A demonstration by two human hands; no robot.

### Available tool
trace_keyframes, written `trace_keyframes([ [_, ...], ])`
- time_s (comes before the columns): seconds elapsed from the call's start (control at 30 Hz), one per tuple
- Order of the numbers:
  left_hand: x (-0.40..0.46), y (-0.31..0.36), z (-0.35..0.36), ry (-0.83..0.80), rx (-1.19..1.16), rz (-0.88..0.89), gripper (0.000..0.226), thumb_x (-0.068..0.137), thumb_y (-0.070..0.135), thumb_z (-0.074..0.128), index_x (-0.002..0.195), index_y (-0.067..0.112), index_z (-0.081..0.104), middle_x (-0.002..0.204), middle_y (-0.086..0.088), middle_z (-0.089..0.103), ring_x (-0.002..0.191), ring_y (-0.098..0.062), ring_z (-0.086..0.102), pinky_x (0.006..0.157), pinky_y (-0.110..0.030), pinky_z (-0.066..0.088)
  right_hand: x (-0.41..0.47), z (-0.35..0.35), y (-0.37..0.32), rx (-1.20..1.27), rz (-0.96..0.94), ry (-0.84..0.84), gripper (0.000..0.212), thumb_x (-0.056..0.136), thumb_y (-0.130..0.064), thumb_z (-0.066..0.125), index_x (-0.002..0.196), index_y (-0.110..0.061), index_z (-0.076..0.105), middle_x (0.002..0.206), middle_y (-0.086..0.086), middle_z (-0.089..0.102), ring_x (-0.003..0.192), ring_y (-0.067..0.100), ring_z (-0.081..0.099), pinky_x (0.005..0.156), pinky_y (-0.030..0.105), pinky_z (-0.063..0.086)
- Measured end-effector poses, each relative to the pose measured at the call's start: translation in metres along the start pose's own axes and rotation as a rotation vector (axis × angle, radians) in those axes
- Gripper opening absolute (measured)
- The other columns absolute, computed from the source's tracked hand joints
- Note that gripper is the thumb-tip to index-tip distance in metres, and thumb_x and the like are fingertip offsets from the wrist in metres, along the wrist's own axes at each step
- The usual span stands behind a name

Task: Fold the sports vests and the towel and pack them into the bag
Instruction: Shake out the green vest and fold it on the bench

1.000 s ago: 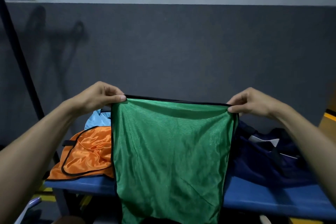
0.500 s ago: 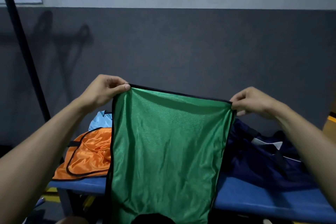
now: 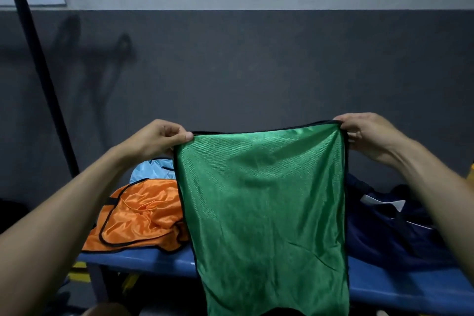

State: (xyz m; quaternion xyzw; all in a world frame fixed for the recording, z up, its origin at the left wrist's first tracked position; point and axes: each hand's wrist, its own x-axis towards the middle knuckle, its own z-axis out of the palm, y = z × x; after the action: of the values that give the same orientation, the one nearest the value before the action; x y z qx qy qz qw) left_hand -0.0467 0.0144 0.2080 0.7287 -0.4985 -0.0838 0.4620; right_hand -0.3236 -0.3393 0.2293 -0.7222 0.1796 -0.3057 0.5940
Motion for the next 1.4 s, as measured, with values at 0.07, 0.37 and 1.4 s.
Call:
trace_keyframes([
  [0.07, 0.002, -0.003, 0.002, 0.025, -0.008, -0.01, 0.042, 0.1, 0.025, 0.058, 0.093, -0.015, 0.062, 0.073, -0.008, 0.059, 0.058, -0.006, 0.057, 0.054, -0.016, 0.048, -0.003, -0.004, 0.002, -0.009, -0.014, -0.022, 0.022, 0.095, 0.007, 0.053, 0.094, -0.007, 0.07, 0.08, 0.006, 0.072, 0.068, 0.01, 0.068, 0.071, 0.028, 0.057],
  [0.37, 0.001, -0.001, -0.005, 0.035, -0.052, 0.0, 0.044, 0.096, 0.036, 0.06, 0.092, -0.008, 0.065, 0.075, -0.007, 0.062, 0.067, -0.017, 0.056, 0.059, -0.024, 0.049, -0.01, -0.023, 0.01, -0.216, 0.069, -0.117, 0.015, 0.088, 0.0, 0.071, 0.1, -0.008, 0.07, 0.091, 0.011, 0.073, 0.076, 0.019, 0.069, 0.084, 0.035, 0.052],
  [1.4, -0.003, 0.033, 0.13, 0.295, -0.188, -0.235, 0.031, 0.084, 0.042, 0.076, 0.068, 0.017, 0.067, 0.072, -0.019, 0.072, 0.069, -0.043, 0.071, 0.064, -0.059, 0.059, -0.049, 0.172, 0.036, -0.308, -0.053, 0.015, 0.02, 0.08, -0.007, 0.067, 0.095, -0.019, 0.072, 0.077, 0.002, 0.077, 0.072, 0.02, 0.074, 0.069, 0.049, 0.064],
])
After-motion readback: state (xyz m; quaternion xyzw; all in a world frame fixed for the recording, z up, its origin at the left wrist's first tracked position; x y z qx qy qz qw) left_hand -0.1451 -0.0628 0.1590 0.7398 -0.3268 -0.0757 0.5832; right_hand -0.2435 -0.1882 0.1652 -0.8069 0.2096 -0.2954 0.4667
